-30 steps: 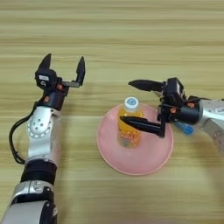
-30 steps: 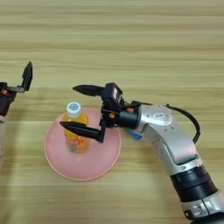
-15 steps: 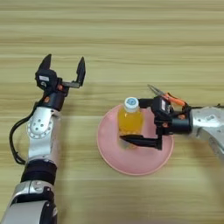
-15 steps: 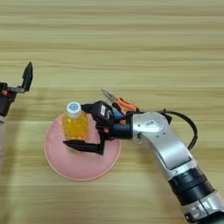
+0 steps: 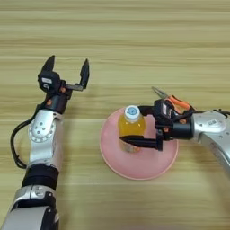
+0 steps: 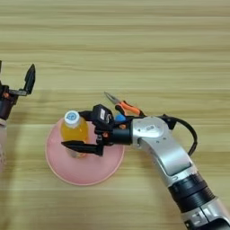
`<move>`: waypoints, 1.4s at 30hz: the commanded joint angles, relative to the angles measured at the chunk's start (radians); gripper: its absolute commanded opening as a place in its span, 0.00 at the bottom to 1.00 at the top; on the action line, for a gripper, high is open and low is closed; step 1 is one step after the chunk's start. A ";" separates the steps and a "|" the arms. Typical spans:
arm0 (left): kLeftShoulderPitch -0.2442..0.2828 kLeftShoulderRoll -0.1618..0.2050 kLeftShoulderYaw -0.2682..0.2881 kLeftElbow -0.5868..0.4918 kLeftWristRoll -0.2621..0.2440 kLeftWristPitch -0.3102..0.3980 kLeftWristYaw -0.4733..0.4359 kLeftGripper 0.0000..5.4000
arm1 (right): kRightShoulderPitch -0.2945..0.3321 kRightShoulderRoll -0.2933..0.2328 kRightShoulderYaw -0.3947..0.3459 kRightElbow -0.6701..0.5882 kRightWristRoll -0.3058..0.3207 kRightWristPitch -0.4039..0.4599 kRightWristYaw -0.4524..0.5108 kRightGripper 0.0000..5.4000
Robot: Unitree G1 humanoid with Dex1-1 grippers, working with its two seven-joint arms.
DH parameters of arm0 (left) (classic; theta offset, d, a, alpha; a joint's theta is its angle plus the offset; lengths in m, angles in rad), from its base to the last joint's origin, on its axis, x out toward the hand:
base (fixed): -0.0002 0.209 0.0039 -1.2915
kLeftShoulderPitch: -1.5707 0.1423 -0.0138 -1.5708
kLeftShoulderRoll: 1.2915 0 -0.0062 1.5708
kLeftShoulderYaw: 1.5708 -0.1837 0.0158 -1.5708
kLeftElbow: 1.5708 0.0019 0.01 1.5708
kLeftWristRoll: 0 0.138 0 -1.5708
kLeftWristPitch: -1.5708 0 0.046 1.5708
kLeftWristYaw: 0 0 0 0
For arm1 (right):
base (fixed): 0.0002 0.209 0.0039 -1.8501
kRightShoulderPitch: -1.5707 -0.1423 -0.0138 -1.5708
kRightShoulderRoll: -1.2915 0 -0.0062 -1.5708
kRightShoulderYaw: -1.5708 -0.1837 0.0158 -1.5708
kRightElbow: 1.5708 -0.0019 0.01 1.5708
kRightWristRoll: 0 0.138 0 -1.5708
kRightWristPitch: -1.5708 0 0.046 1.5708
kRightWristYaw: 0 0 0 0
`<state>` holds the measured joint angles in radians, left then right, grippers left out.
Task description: Move the objects on the table
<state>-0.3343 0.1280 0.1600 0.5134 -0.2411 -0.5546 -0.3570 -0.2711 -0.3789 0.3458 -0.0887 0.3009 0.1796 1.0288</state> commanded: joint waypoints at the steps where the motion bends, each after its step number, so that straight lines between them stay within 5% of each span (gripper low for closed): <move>1: -0.003 0.002 -0.006 -0.018 0.001 -0.005 -0.012 1.00 | -0.018 0.006 -0.025 -0.007 0.004 -0.013 -0.009 0.66; 11: 0.024 -0.002 -0.030 -0.117 -0.063 0.019 -0.105 1.00 | -0.056 -0.015 -0.123 -0.050 0.070 0.027 -0.011 0.66; 15: 0.053 0.005 -0.060 -0.219 -0.146 0.087 -0.206 1.00 | -0.077 -0.031 -0.171 -0.059 0.095 0.060 -0.023 0.66; 21: 0.091 0.053 -0.102 -0.331 -0.214 0.164 -0.355 1.00 | -0.100 -0.041 -0.228 -0.061 0.123 0.119 -0.049 0.66; 25: 0.140 0.120 -0.146 -0.430 -0.303 0.290 -0.519 1.00 | -0.109 -0.058 -0.253 -0.071 0.133 0.143 -0.053 0.66; 35: 0.186 0.211 -0.251 -0.516 -0.240 0.351 -0.699 1.00 | -0.130 -0.080 -0.282 -0.107 0.161 0.192 -0.059 0.66; 42: 0.179 0.213 -0.300 -0.519 -0.202 0.357 -0.729 1.00 | -0.146 -0.082 -0.290 -0.149 0.187 0.233 -0.074 0.66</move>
<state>-0.1498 0.3340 -0.1250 0.0061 -0.4685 -0.2045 -1.0765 -0.3815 -0.4553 0.0702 -0.1972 0.4572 0.3958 0.9632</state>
